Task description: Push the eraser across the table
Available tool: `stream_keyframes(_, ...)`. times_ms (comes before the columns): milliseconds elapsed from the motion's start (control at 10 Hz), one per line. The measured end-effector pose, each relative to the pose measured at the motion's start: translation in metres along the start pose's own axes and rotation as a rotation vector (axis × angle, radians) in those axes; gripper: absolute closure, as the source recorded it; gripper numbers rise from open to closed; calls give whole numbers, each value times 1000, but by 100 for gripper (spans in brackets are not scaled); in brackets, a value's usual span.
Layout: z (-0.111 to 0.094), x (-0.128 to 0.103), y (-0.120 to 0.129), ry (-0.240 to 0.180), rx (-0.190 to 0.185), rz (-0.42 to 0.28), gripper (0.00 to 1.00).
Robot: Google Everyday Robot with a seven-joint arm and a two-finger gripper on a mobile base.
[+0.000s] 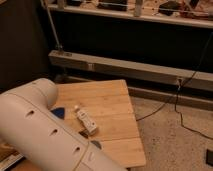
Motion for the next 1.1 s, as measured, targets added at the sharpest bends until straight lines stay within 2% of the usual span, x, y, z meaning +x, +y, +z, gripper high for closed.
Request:
stream_keyframes(500,15,19,10,88,22,-57,100)
stream_keyframes(800,17,27,16,111,16,-57,100)
stream_keyframes(1100,5,48,25,110,14,-52,100)
